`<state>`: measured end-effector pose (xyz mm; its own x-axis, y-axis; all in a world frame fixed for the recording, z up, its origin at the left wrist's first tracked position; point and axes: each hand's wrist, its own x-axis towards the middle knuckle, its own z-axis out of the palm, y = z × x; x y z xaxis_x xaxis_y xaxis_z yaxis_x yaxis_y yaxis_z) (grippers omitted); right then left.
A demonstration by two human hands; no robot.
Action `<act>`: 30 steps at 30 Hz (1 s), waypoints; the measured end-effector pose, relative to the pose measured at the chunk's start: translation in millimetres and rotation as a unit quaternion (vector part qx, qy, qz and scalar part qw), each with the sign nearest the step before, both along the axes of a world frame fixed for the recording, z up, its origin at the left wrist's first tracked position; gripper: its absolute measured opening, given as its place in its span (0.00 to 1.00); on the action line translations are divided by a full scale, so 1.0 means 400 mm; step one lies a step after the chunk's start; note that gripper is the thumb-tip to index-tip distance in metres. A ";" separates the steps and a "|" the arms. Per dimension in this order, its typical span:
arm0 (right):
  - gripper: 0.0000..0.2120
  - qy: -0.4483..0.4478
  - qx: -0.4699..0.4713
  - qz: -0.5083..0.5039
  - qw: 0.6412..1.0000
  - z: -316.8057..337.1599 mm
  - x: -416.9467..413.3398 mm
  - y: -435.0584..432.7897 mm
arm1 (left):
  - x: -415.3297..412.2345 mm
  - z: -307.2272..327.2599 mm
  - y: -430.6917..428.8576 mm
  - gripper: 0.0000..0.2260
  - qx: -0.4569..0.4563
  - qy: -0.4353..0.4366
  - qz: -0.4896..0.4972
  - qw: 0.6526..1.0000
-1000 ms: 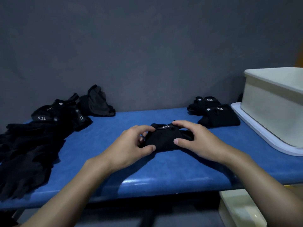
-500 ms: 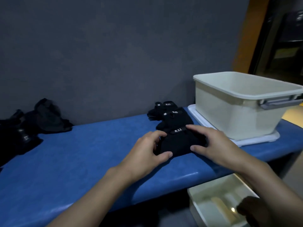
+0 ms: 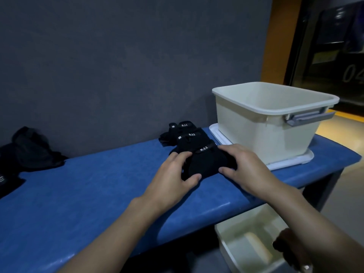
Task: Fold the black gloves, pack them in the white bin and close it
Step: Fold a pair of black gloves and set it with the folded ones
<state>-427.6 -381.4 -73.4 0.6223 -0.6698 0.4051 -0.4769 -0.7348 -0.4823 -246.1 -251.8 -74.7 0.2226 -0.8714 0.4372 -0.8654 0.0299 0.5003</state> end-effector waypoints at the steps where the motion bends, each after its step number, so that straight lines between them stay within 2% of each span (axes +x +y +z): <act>1: 0.29 0.000 0.000 0.000 1.000 0.002 0.003 -0.001 | 0.001 -0.001 0.000 0.28 -0.001 -0.001 0.004 1.000; 12: 0.24 -0.008 0.000 -0.004 1.000 0.010 0.011 0.006 | 0.001 0.001 0.004 0.27 0.011 0.010 0.014 1.000; 16: 0.30 -0.025 -0.004 -0.017 1.000 0.014 0.011 0.012 | 0.002 0.006 0.009 0.27 0.010 0.010 0.016 1.000; 23: 0.29 -0.052 -0.027 -0.016 0.998 0.035 0.037 0.047 | 0.020 0.021 0.042 0.25 0.004 0.016 0.024 1.000; 27: 0.28 -0.063 -0.052 -0.022 0.996 0.049 0.083 0.079 | 0.052 0.041 0.089 0.23 0.013 0.014 0.044 0.999; 30: 0.28 -0.042 -0.110 -0.050 0.992 0.056 0.129 0.104 | 0.089 0.052 0.135 0.21 0.016 0.005 0.073 0.997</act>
<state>-376.2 -339.6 -51.1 0.5149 -0.6162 0.5959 -0.5177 -0.7776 -0.3567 -210.6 -198.0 -54.0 0.3515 -0.8430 0.4071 -0.8544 -0.1111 0.5076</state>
